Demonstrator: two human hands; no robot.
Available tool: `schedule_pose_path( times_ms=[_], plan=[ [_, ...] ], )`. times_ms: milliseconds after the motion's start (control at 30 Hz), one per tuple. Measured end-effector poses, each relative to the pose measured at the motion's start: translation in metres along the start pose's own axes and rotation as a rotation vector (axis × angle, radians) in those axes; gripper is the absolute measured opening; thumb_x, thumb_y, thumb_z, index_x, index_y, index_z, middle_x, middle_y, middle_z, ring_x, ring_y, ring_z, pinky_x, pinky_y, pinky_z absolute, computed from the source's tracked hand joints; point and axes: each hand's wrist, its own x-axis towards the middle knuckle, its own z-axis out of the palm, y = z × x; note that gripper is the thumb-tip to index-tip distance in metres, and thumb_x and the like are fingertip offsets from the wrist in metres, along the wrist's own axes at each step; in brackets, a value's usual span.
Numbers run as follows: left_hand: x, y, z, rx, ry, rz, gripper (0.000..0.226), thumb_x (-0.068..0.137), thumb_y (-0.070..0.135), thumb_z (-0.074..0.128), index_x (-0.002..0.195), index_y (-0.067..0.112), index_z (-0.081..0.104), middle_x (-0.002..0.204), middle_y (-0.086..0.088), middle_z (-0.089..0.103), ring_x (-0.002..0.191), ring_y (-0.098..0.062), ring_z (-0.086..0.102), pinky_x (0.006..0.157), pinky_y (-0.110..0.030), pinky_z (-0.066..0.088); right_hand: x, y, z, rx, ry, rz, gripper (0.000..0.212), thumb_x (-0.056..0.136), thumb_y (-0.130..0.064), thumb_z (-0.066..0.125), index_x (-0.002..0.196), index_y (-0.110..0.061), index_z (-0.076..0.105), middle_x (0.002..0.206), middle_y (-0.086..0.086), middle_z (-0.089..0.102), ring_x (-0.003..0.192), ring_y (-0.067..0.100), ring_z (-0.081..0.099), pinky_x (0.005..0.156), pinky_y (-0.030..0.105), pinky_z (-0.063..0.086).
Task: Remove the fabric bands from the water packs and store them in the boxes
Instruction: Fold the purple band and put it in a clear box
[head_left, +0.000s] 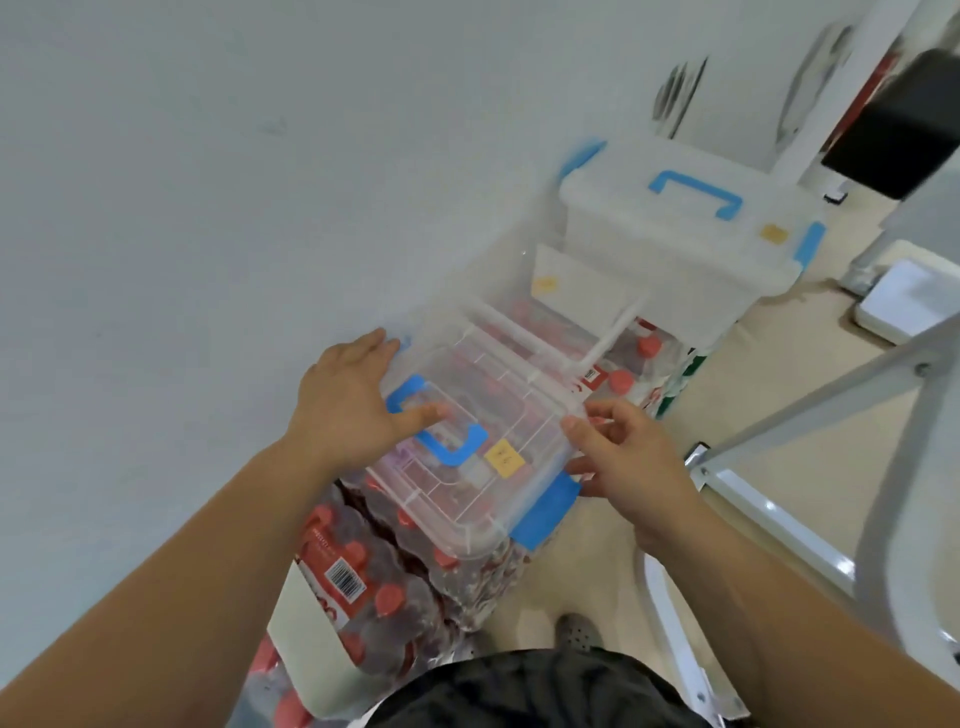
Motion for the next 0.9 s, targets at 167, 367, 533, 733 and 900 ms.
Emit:
schedule_pose_path(
  times_ms=[167,367,533,733,900],
  plan=[
    [-0.006,0.002,0.0,0.046,0.023,0.027,0.126,0.052,0.104,0.022,0.156,0.033,0.021,0.166,0.003,0.018,0.15,-0.025,0.019,0.121,-0.048,0.019,-0.001,0.001,0.001,0.002,0.031,-0.005,0.021,0.093,-0.037,0.071,0.111,-0.028,0.065,0.095,0.008,0.072,0.082,0.024,0.073,0.076,0.055,0.063],
    [-0.034,0.057,0.0,0.01,0.031,0.224,0.105,0.058,0.099,0.035,0.15,0.049,0.023,0.164,0.007,0.021,0.15,-0.024,0.019,0.119,-0.056,0.019,-0.007,0.009,0.001,0.014,0.055,0.055,0.033,0.088,-0.053,0.071,0.107,-0.026,0.068,0.087,0.001,0.075,0.085,0.017,0.075,0.085,0.048,0.062],
    [-0.041,0.077,0.022,0.132,-0.108,0.24,0.1,0.057,0.098,0.031,0.148,0.056,0.018,0.165,0.007,0.015,0.15,-0.025,0.014,0.118,-0.058,0.017,-0.017,0.008,-0.004,0.149,-0.054,0.214,0.037,0.091,-0.05,0.069,0.11,-0.018,0.068,0.098,0.01,0.076,0.088,0.026,0.076,0.084,0.044,0.064],
    [-0.043,0.074,0.024,0.125,-0.087,0.263,0.082,0.072,0.089,0.02,0.147,0.056,0.023,0.165,0.005,0.018,0.15,-0.026,0.016,0.118,-0.058,0.017,-0.023,0.009,-0.01,0.348,-0.176,0.281,0.022,0.093,-0.011,0.071,0.113,-0.002,0.069,0.104,0.02,0.076,0.088,0.026,0.077,0.077,0.031,0.062],
    [-0.041,0.074,0.024,0.095,-0.102,0.25,0.067,0.083,0.071,0.012,0.148,0.057,0.025,0.165,0.003,0.018,0.149,-0.026,0.016,0.118,-0.057,0.015,-0.021,0.007,-0.006,0.348,-0.187,0.265,0.028,0.087,0.003,0.074,0.114,-0.002,0.071,0.102,0.018,0.075,0.081,0.021,0.075,0.07,0.024,0.06]
  ],
)
